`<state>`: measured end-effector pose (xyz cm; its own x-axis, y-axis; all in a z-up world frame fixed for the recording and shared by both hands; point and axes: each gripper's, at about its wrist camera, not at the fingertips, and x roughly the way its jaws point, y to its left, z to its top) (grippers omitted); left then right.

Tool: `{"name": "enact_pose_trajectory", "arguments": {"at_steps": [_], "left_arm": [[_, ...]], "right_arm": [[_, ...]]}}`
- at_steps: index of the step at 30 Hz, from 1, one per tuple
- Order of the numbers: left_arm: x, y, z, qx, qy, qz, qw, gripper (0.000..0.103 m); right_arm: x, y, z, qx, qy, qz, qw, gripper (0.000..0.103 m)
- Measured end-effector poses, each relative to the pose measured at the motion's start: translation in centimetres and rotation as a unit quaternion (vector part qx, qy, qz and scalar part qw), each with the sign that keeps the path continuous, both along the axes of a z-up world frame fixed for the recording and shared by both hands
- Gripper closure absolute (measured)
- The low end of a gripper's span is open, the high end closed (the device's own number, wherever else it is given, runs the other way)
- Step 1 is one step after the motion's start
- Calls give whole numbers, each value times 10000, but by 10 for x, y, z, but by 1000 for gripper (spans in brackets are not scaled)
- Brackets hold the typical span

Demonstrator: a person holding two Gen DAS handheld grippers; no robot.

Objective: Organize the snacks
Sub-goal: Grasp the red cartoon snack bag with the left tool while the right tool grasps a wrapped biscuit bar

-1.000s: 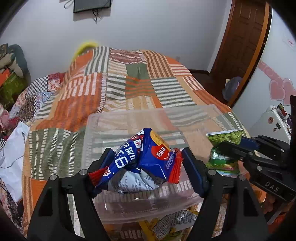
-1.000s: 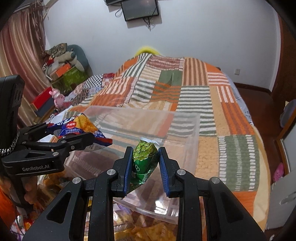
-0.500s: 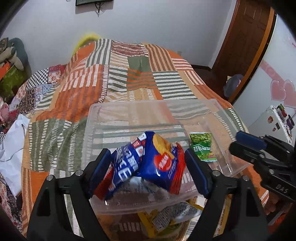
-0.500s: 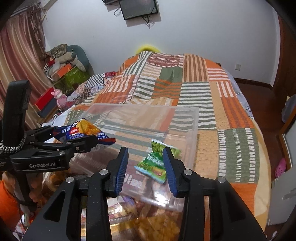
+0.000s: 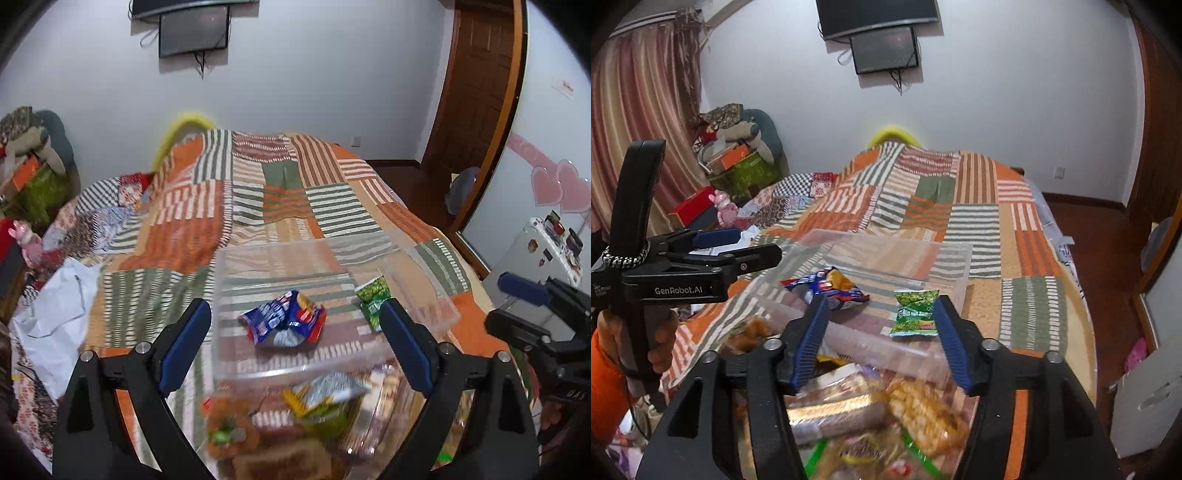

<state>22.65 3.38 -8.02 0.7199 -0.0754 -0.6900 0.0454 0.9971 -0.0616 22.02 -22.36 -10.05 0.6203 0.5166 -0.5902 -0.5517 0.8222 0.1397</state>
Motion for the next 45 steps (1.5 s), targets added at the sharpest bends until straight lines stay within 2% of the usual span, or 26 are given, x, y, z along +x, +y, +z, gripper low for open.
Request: {"name": "enact_pose_trajectory", "arguments": {"at_steps": [5,11,18,22,28,35,39,42,45], "left_arm": [[-45,6,6,134,-122,85,9998,5],[-95,16,-4,126,-76,227,9996,4],[-141,28,-29,3,211,321,9993,4],[-159,33,-47,-70,392,342,9986,4],[-173,36,-72,-255,647,284,9972,4],[-175,34,-94,-332,894,178,9953,4],[-175,33,-107,-436,1032,99,9937,4],[-176,32,-113,-400,1068,50,9935,4],[-176,33,-120,-520,1144,-16,9921,4]], "right_arm": [[-30,-6,5,43,-164,30,9999,40],[-58,-6,3,126,-132,118,9998,40],[-86,-3,-13,265,120,313,9991,39],[-91,8,-34,185,397,432,9981,39],[-95,23,-59,102,812,572,9950,39],[-100,43,-78,-72,1090,788,9909,39],[-98,51,-89,-144,1256,729,9893,46],[-96,56,-95,-236,1320,695,9885,47],[-93,59,-101,-290,1428,725,9867,47]]}}
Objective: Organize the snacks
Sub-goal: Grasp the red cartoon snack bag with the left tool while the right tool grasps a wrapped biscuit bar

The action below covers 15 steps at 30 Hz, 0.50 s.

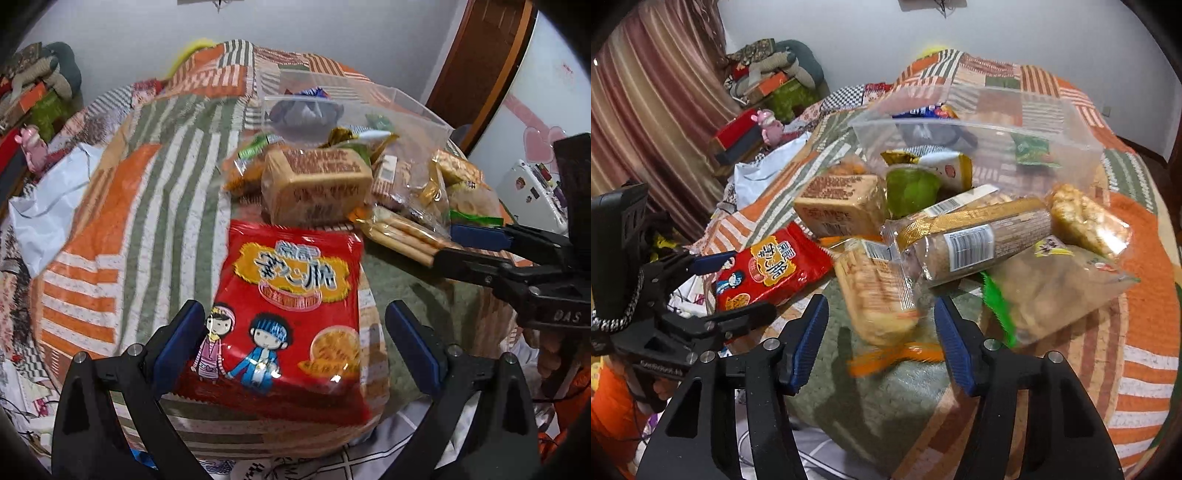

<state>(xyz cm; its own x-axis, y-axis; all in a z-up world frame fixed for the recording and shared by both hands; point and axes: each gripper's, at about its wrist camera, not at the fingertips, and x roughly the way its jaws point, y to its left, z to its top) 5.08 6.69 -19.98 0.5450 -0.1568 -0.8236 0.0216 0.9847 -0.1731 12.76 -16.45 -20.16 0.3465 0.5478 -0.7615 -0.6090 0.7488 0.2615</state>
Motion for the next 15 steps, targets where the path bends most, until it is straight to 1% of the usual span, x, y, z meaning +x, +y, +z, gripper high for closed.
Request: {"name": "enact_pose_trajectory", "arguments": {"at_steps": [2,6,8,9,10,11,13,14,15], "left_arm": [[-1,2,-3,-119,-4,23,9999,4],[-2,7,-7,-235,-32,141,9996,5],[-2,11,-9,-345,-40,192,9992,10],[-2,12,-9,-359,-32,203,9991,17],[-2,12,-10,-366,-28,209,9991,20],[-2,13,-10,-405,-47,212,9989,20],[-4,14,-9,-457,-105,247,9986,24],[-5,14,-9,-457,-128,256,9985,26],[-6,14,-8,-449,-145,252,9986,29]], "right_arm": [[1,3,-3,5,83,32,10000,48],[3,11,-8,-42,148,72,9999,48],[3,15,-9,-79,102,74,9999,48],[3,17,-9,-95,71,66,9999,48],[4,18,-9,-96,61,56,9999,50],[5,19,-9,-109,38,34,9999,56],[7,20,-10,-139,12,-10,9999,62],[8,19,-10,-88,37,-32,9999,64],[10,18,-9,-45,64,-43,10000,64]]}}
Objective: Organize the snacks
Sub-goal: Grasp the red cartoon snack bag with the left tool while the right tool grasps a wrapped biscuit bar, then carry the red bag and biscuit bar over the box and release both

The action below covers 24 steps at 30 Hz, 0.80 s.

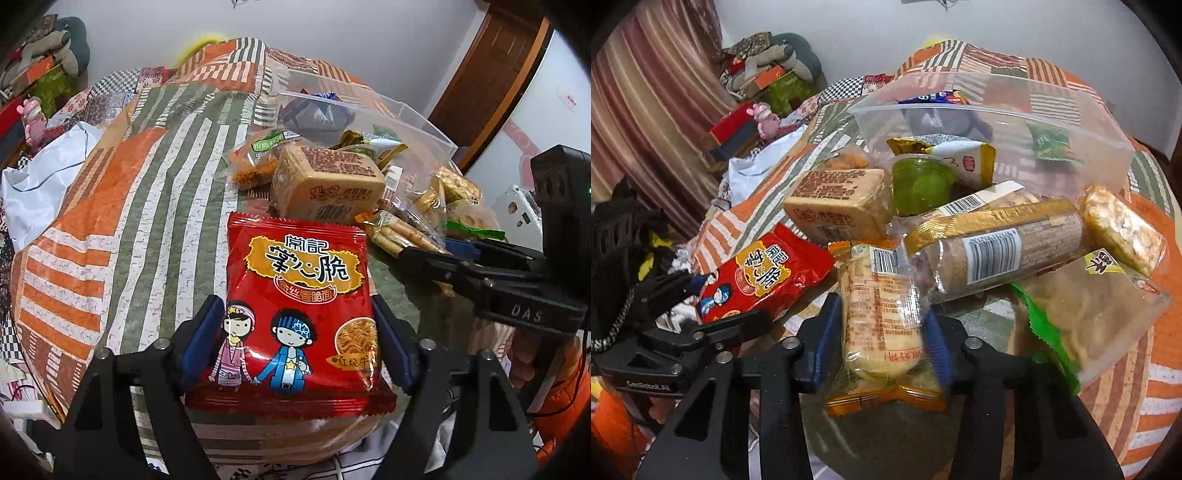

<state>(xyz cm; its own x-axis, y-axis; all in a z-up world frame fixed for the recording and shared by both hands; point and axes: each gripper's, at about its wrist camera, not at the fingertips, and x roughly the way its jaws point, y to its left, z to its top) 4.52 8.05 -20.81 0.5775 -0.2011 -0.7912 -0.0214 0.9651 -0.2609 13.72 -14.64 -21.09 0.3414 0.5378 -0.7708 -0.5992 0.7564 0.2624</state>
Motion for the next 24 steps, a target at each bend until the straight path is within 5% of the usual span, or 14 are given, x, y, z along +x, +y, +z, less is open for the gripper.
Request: {"name": "enact_pose_trajectory", "arguments": {"at_steps": [9,24], "left_arm": [[-7,-7,18,130,-236,21,9996,37],[-9,-12,77,175,-974,105,9950,37]], "right_arm": [[-9,-7,11,279,61,95,9995,69],[-22,-21,68,661,-816,56,9945,69]]}}
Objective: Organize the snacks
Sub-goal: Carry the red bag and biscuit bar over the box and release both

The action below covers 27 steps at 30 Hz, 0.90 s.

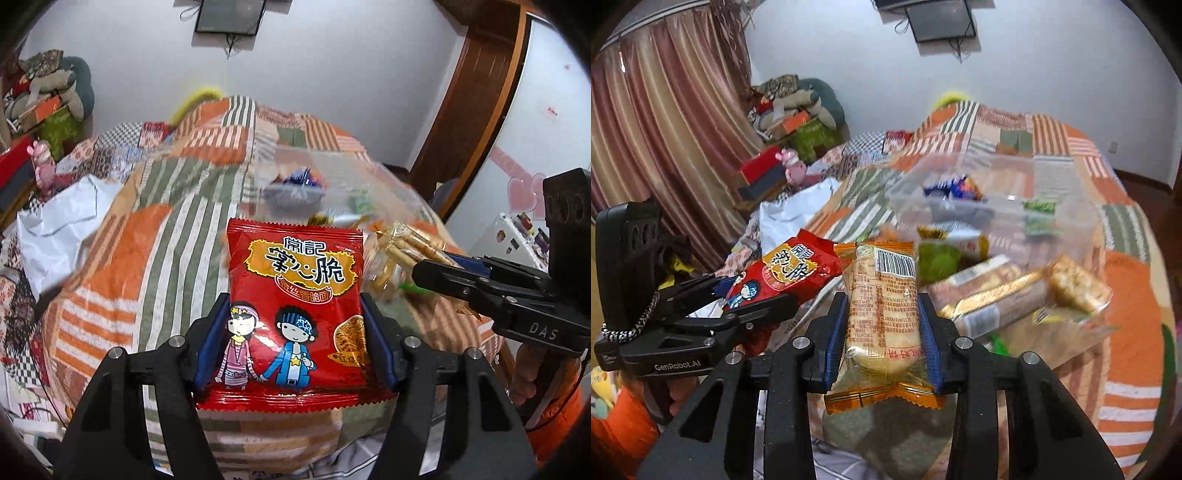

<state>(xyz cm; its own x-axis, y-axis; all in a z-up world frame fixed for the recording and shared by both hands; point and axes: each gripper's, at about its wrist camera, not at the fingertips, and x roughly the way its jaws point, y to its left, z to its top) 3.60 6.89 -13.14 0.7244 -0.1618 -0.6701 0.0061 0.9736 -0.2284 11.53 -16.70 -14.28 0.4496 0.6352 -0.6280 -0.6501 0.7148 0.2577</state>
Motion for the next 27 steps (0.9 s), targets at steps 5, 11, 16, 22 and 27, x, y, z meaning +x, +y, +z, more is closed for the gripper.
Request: {"name": "enact_pose_trajectory", "arguments": {"at_steps": [5,11,16,22,27], "left_arm": [[14,-8,19,69,-245,-55,9997,37],[37,-13,38,43,-474,-98,9988,37],[58,-17,49,128,-623,-89,9979,37],[86,-20,60,223,-739,-114,9970,37],[107,-23,62,334,-812,-159,9960,37]], "right_arm": [[9,-11,17,80,-200,-175,9996,69],[24,-28,34,203,-464,-480,9976,69],[39,-44,46,278,-655,-709,9949,69],[59,-58,57,392,-871,-938,9910,69],[74,-61,62,414,-974,-1060,9887,69]]}}
